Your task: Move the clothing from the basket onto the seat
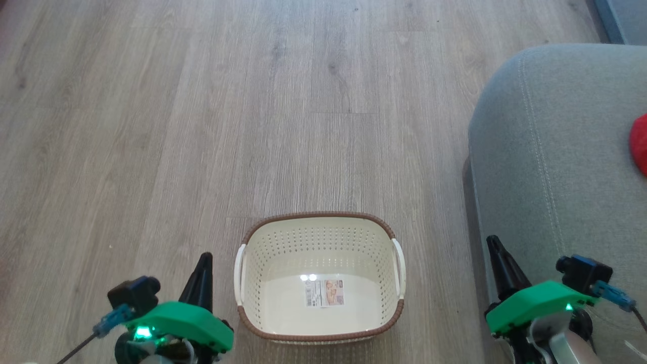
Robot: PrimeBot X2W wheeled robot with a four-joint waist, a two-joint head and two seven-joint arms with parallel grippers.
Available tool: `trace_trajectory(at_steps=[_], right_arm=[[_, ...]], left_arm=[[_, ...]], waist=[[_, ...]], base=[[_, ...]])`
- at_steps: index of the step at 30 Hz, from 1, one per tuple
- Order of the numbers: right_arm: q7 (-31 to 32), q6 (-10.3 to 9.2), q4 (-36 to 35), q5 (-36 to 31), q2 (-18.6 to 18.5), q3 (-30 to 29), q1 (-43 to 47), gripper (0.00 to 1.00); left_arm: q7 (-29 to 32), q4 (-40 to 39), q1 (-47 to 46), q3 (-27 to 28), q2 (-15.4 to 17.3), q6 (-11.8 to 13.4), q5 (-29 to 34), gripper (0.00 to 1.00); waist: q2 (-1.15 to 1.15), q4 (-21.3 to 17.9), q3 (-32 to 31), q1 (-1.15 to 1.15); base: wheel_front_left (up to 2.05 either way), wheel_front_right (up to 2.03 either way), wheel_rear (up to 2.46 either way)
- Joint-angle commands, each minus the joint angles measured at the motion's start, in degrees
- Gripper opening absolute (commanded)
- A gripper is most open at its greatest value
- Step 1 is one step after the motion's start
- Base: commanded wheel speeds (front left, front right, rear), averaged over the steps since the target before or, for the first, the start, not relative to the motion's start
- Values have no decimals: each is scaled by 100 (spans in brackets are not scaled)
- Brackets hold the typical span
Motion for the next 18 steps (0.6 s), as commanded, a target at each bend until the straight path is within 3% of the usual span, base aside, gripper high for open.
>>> trace_trajectory(at_steps=[1,18], right_arm=[[60,0,-227,208,2,-66,-200,0],[321,0,-351,1093,68,-292,-200,0]], left_arm=[[51,-200,-289,163,50,-61,-226,0],[295,-237,-312,382,72,-217,-1225,0]], waist=[[0,-11,-7,0],[0,-87,-55,0]], base=[[0,0,0],[0,0,0]])
